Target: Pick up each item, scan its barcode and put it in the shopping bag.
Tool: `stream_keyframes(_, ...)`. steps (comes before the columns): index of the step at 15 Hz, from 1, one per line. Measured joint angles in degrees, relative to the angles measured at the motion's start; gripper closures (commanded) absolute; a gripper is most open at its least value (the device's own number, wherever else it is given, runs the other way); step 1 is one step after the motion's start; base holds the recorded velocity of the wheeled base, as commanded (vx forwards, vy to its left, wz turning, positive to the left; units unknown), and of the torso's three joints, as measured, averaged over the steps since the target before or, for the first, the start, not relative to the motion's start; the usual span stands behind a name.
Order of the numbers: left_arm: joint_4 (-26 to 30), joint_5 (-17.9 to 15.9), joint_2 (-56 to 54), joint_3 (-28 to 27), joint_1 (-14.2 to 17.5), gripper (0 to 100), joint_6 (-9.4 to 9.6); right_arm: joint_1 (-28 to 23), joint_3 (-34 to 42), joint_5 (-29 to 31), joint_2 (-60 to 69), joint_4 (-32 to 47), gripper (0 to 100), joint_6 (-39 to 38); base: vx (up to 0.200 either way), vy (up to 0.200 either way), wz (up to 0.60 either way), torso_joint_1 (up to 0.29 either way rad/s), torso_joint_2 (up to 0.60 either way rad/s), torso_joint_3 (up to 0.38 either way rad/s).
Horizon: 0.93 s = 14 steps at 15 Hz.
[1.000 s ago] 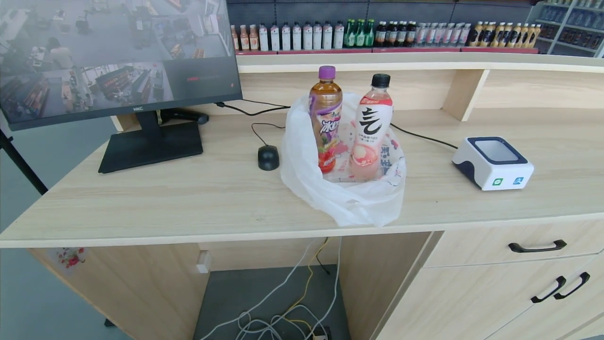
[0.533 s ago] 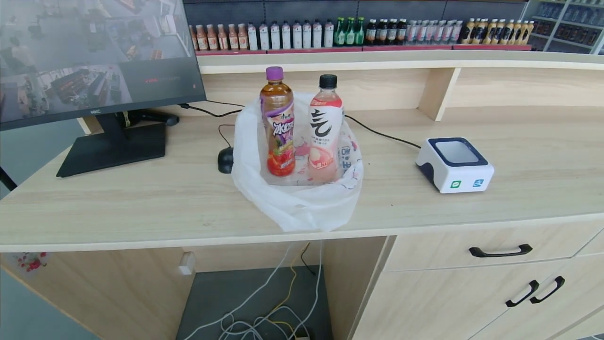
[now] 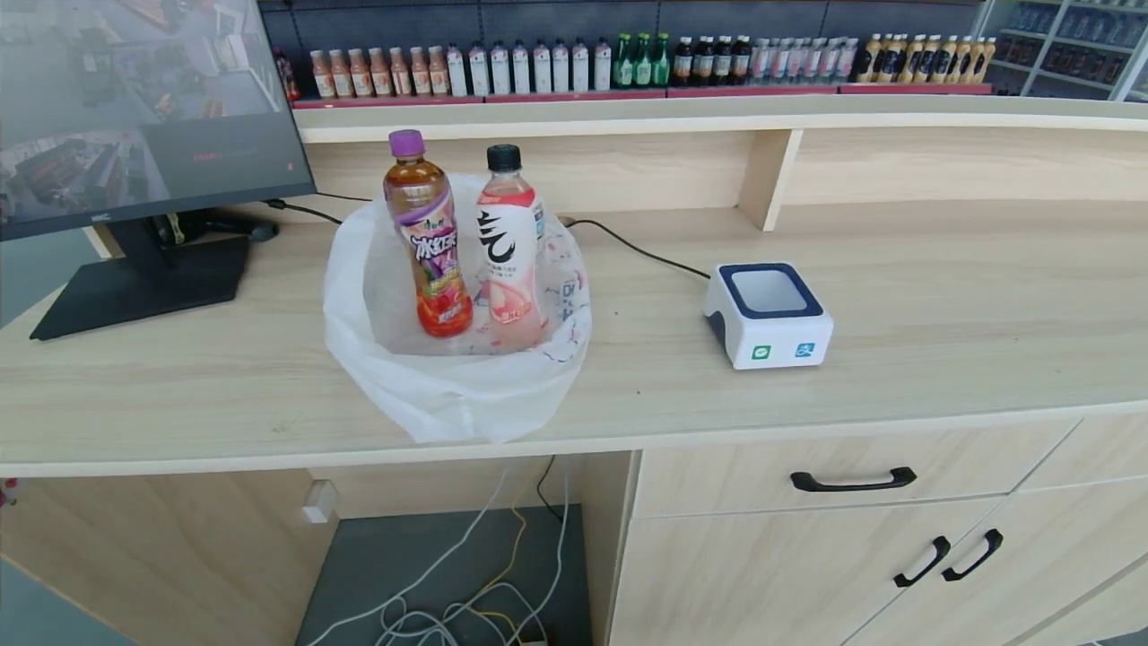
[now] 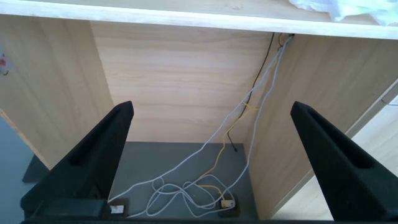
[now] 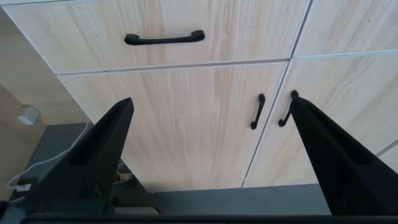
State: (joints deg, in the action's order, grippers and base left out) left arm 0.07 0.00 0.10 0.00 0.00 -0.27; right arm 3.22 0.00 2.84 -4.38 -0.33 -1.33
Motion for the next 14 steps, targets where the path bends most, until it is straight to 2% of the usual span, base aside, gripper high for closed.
stream_keyframes(8, 0.0, 0.0, 0.0, 0.0, 0.0, 0, 0.02, 0.0, 0.0, 0.0, 0.0, 0.0, 0, -0.1, 0.0, -0.2, 0.0, 0.002, 0.0, 0.003)
stream_keyframes(14, 0.0, 0.0, 0.0, 0.0, -0.1, 0, 0.13, -0.1, 0.0, 0.0, -0.1, 0.0, 0, -0.1, 0.0, 0.0, 0.0, 0.0, 0.0, 0.0)
